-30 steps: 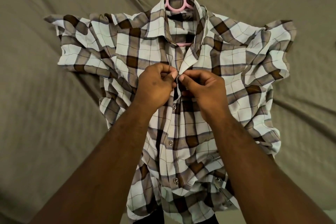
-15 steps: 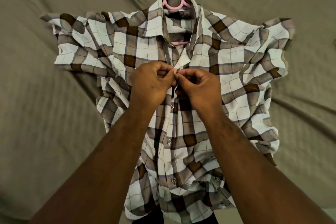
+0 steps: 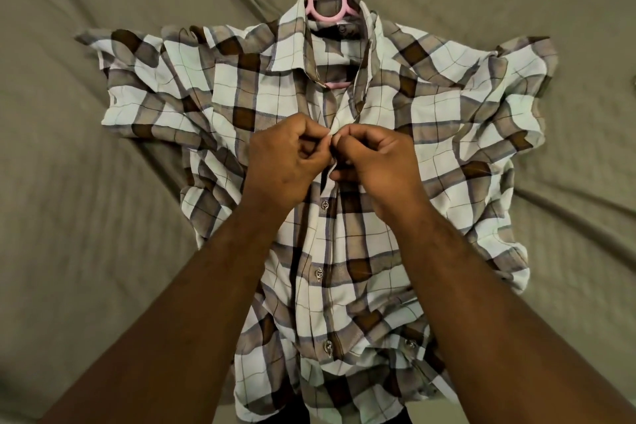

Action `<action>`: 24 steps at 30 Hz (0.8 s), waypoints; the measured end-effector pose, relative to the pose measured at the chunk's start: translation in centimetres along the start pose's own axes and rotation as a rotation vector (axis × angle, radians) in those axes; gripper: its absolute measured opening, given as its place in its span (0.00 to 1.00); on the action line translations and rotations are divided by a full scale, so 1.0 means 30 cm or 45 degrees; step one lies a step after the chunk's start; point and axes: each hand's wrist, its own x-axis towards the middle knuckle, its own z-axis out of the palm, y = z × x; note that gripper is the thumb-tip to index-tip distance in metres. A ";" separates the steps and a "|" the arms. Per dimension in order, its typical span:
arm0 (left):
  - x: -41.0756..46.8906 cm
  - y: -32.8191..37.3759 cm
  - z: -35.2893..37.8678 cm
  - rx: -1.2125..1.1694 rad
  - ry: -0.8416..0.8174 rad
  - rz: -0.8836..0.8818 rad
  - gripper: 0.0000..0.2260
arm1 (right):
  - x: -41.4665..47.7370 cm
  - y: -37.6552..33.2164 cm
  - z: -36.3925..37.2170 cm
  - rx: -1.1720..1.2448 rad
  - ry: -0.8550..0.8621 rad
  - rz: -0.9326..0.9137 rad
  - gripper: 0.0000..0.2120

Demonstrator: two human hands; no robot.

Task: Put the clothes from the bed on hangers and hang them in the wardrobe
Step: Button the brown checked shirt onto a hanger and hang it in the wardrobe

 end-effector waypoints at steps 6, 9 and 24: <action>-0.018 0.032 0.007 -0.631 0.009 -0.219 0.10 | 0.021 -0.019 -0.004 0.418 -0.037 0.333 0.03; -0.015 0.013 0.025 -0.722 0.017 -0.291 0.12 | 0.028 -0.013 -0.012 0.486 -0.064 0.412 0.05; -0.006 -0.017 0.063 -0.764 -0.003 -0.436 0.13 | 0.190 -0.288 -0.016 -0.833 0.252 -0.334 0.17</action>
